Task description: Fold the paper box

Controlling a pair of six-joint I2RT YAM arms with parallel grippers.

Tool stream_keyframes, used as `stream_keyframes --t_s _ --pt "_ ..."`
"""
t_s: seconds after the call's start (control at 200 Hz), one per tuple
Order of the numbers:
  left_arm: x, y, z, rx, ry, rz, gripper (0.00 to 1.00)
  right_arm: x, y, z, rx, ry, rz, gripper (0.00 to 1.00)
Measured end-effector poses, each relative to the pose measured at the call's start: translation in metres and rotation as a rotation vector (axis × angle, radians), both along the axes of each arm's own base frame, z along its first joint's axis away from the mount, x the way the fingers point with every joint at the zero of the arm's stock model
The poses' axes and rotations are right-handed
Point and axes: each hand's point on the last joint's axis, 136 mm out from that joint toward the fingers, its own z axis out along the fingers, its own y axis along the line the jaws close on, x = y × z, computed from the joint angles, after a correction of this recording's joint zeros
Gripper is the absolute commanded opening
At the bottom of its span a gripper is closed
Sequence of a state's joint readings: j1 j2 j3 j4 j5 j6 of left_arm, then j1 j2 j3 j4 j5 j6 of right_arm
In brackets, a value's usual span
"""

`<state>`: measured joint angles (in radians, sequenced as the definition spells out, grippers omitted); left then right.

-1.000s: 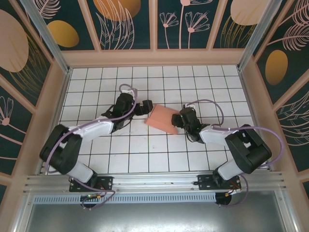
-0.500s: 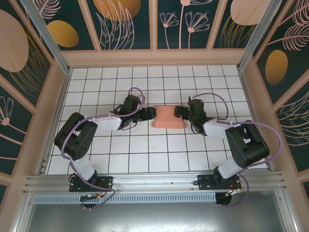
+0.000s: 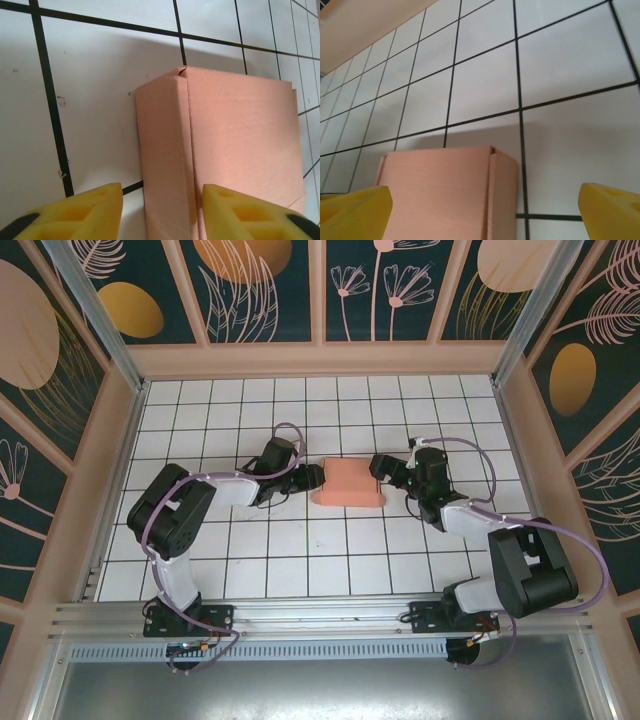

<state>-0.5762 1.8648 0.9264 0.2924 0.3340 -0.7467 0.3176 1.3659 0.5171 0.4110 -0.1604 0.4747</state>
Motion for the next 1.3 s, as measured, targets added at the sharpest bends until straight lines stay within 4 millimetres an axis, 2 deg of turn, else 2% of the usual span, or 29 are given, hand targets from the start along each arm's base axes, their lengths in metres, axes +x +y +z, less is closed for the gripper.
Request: stream_keyframes --t_s 0.24,0.485,0.831,1.176,1.301 --pt "0.003 -0.001 0.003 -0.014 -0.010 0.007 0.26 -0.009 0.014 -0.002 0.082 0.054 0.056 0.94" --pt "0.004 -0.002 0.004 -0.032 -0.017 0.021 0.17 -0.015 0.020 -0.008 0.165 0.135 0.044 0.89" --pt "0.004 -0.002 0.005 -0.047 -0.018 0.030 0.10 -0.039 0.023 -0.034 0.278 0.288 0.011 0.87" --pt "0.003 -0.001 0.003 -0.043 -0.015 0.032 0.06 -0.038 0.038 -0.038 0.392 0.327 0.047 0.85" --pt "0.003 0.000 0.002 -0.040 -0.013 0.033 0.07 -0.038 0.042 -0.037 0.407 0.327 0.065 0.76"
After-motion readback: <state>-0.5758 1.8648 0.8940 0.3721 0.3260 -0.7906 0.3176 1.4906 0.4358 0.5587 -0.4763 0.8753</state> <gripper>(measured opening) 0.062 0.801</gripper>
